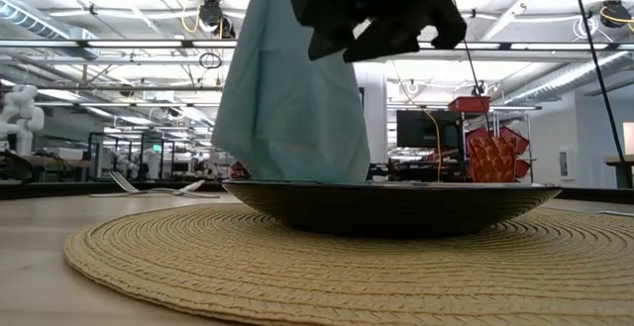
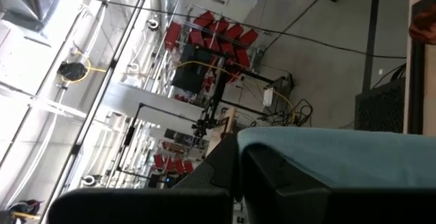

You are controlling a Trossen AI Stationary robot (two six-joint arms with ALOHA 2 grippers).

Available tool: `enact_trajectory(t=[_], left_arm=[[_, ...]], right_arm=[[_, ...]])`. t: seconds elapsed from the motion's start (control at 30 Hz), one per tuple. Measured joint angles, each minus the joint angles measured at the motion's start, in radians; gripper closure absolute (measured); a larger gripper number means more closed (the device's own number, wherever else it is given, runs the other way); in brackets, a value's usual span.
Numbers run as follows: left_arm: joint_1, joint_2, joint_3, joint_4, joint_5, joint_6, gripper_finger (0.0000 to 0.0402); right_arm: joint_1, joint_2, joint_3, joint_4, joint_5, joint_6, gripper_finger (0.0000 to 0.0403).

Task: Set table place
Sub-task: Fold the blue napkin

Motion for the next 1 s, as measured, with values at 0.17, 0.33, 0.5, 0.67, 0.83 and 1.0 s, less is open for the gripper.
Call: enact_trajectory(t=[0.17,0.33,0.5,0.67,0.83,1.0], left_arm=[[-0.013,0.0,0.0,-0.026,0.053,-0.049,0.0402],[-0.03,0.0,0.0,-0.066,0.062,-0.081,0.0402],[-0.045,-0.001,0.0,-0.135,0.054,-0.102,0.0402],[-0.045,-0.008,0.026,-0.128,0.086,-0.13,0.0402],[-0.078,-0.003,0.09,-0.124,0.18,-0.209,0.0402],[-0.098,-0.002,0.117,-0.122,0.217,-0.232,0.0402]], right_arm=[[-0.02,0.006,0.0,0.017,-0.01,-0.037,0.0204],[-0.075,0.006,0.0,0.022,-0.05,-0.061,0.0206],[-0.086,0.006,0.0,0.022,-0.025,-0.078,0.0206],[-0.086,0.006,0.0,0.045,-0.05,-0.115,0.0206],[-0.088,0.006,0.0,-0.015,-0.049,-0.047,0.0206],[-0.108,0.006,0.0,0.006,-0.048,-0.072,0.0206]])
